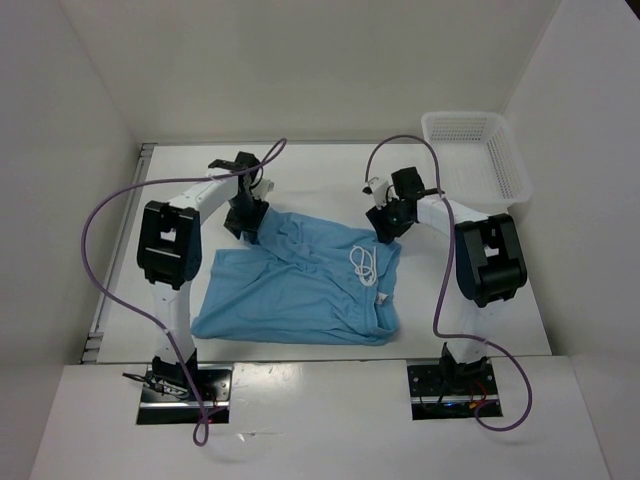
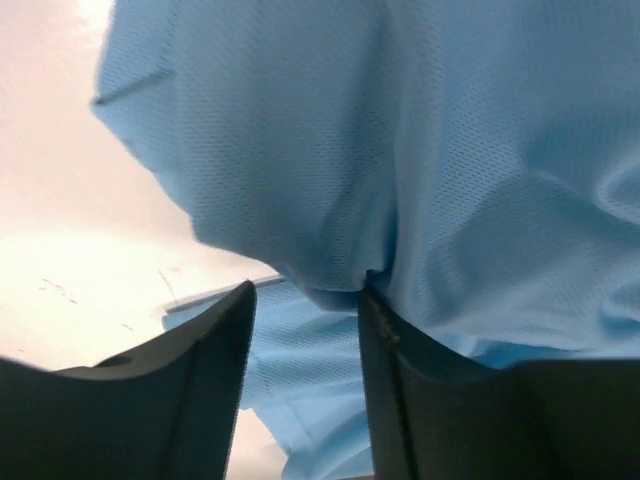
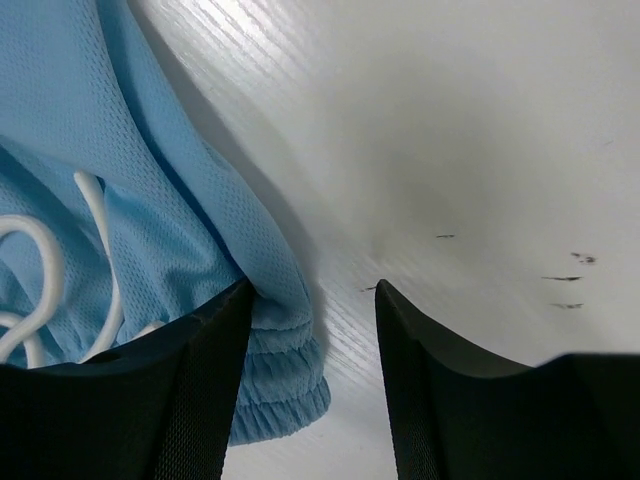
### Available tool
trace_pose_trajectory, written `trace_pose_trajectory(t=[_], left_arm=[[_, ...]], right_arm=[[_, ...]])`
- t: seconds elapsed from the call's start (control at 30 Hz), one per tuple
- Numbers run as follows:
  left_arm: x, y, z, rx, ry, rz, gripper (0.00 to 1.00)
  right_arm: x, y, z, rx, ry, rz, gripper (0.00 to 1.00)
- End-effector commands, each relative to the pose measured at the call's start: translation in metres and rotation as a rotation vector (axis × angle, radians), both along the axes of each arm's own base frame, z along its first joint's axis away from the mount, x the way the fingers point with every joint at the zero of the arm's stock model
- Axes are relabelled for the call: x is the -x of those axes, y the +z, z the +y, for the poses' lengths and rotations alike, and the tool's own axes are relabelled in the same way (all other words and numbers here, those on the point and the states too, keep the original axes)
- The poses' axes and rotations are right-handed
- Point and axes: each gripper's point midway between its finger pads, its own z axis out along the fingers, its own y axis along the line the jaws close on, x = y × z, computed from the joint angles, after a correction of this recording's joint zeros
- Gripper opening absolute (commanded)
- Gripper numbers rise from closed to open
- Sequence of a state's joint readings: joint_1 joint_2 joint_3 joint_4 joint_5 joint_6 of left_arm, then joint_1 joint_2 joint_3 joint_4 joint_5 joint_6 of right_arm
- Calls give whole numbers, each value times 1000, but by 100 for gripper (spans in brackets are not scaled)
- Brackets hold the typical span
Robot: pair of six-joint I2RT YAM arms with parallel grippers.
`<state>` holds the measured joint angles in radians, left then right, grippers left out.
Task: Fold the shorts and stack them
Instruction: Flatten the shorts out
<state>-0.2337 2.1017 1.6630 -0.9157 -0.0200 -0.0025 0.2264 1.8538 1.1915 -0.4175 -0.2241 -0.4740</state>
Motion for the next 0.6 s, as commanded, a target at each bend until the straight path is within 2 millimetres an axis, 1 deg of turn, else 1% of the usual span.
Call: trace_pose_trajectory(t=[0.0,0.03,0.07,0.1,0.13,0.17,0.2,0.23,0.27,0.3,0.33,0.37,0.4,0.43,0.47,0.5,0.53,0.57], left_arm=[[-31,54,4,86,33,-149,54],[-45,63,1,145,40,-175,59],[-74,84,-3,179,38,-253,59],[-86,92,-7,201,31,-283,60],[-97,96,-6,212,35,-305,60],[-107,82,-8,210,36,-292,62],[-123,92,-10,218,32,-338,62],[-131,88,-10,210,35,-343,62],[-135,66,-9,195,41,-305,63],[-140,62,-9,195,41,-306,63],[-145,62,-10,196,41,-310,63],[-144,46,-12,203,39,-278,63],[-143,42,-14,212,36,-267,63],[-140,41,-15,220,34,-256,63],[-137,33,-19,238,30,-226,63],[-137,29,-21,249,27,-219,63],[-134,23,-23,255,26,-196,63],[-129,23,-31,277,12,-178,63]], right_arm=[[-21,29,1,11,35,-79,57],[-21,29,1,15,42,-82,57],[-22,35,1,14,42,-87,57],[-19,34,2,10,56,-77,57],[-19,34,2,10,56,-77,57],[-19,34,2,10,56,-77,57],[-19,34,2,10,56,-77,57],[-19,34,2,10,56,-77,57],[-16,35,3,2,61,-76,57],[-16,35,3,2,61,-76,57],[-16,35,3,2,61,-76,57],[-14,34,2,4,61,-67,57],[-12,34,2,7,69,-70,58],[-9,34,3,2,73,-58,59],[-7,33,2,3,73,-49,59],[-7,33,2,7,81,-52,59],[-2,29,1,10,81,-34,59],[-2,29,1,10,81,-34,59]])
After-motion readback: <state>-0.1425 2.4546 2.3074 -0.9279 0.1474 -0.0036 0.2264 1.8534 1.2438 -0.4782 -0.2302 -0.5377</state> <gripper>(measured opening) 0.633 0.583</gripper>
